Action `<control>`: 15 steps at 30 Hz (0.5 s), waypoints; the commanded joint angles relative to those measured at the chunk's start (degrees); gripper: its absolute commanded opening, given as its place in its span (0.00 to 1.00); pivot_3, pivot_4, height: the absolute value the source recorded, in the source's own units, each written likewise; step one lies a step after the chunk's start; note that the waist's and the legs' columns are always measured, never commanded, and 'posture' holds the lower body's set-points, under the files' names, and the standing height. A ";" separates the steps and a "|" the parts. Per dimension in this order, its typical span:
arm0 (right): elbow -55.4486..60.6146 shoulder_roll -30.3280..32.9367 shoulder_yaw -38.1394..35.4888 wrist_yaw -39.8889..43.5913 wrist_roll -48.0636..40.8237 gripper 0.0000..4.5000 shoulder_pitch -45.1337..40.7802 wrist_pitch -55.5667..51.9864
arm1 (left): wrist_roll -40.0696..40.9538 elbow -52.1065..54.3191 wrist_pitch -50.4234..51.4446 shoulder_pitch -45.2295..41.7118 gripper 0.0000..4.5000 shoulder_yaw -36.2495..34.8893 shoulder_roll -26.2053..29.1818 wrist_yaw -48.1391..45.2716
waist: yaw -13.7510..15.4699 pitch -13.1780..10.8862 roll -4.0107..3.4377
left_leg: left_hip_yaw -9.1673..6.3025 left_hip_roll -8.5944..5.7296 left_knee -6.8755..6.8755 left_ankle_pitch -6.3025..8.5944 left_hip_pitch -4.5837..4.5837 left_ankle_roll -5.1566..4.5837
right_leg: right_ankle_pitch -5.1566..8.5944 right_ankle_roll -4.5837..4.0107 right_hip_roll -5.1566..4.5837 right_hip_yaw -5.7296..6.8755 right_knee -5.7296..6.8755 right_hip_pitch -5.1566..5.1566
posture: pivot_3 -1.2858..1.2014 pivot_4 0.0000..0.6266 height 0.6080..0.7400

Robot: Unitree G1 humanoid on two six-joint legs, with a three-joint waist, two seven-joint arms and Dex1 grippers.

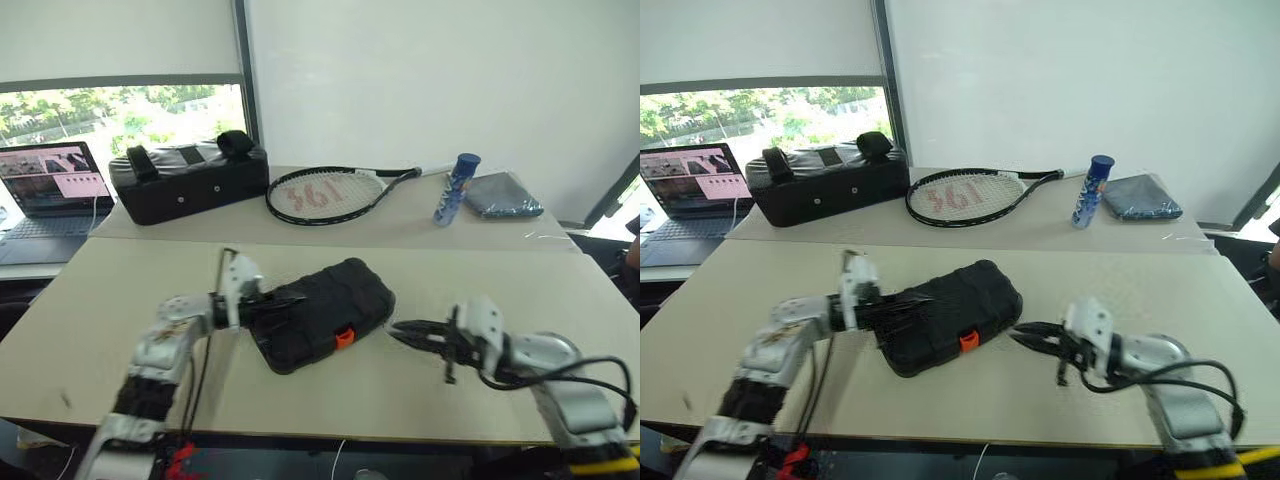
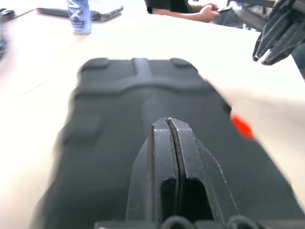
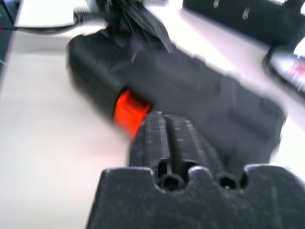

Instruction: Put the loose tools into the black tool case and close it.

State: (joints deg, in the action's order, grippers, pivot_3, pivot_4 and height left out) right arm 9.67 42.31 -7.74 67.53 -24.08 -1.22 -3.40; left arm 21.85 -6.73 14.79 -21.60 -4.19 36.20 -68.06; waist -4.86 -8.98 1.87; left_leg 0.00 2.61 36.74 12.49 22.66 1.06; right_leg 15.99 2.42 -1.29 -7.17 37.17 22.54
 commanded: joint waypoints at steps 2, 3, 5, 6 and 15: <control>2.16 1.70 -6.57 2.40 -3.81 0.56 3.49 3.37 | 0.74 1.61 -3.20 6.19 0.47 -7.09 5.16 0.51 | 0.30 -0.04 0.00 | 0.01 -0.02 0.00 0.03 0.14 0.04 | -0.11 -0.19 -0.09 0.06 -0.09 0.08 | 0.52 0.24 1.00; 1.90 2.08 -7.45 2.94 -3.66 0.64 4.93 3.97 | -0.72 0.75 -7.40 8.74 0.57 -9.03 5.74 1.77 | 0.72 -0.06 0.03 | 0.01 -0.06 0.02 0.03 0.18 0.05 | -0.10 -0.18 -0.16 0.09 -0.10 0.08 | 0.52 0.24 1.00; 0.84 2.49 -9.43 3.68 -3.18 0.79 7.32 5.72 | -1.85 0.33 -12.70 14.67 0.74 -12.11 7.60 0.75 | 1.06 -0.10 0.10 | 0.02 -0.13 0.06 0.03 0.18 0.05 | -0.07 -0.08 -0.27 0.11 -0.14 0.05 | 0.52 0.24 1.00; 0.44 2.68 -10.11 3.89 -3.12 0.87 8.08 6.20 | -1.99 0.17 -14.89 16.91 0.85 -13.16 8.22 0.14 | 1.10 -0.12 0.13 | 0.03 -0.12 0.07 0.03 0.20 0.05 | -0.06 -0.06 -0.29 0.11 -0.15 0.06 | 0.52 0.24 1.00; -7.69 3.81 -11.56 5.33 -0.94 0.98 8.04 13.68 | -1.15 2.08 -18.11 24.21 0.91 -14.79 9.22 1.06 | 2.43 -0.23 0.17 | 0.18 -0.01 0.08 0.01 0.21 0.08 | 0.14 0.21 -0.32 0.21 -0.17 0.10 | 0.52 0.24 1.00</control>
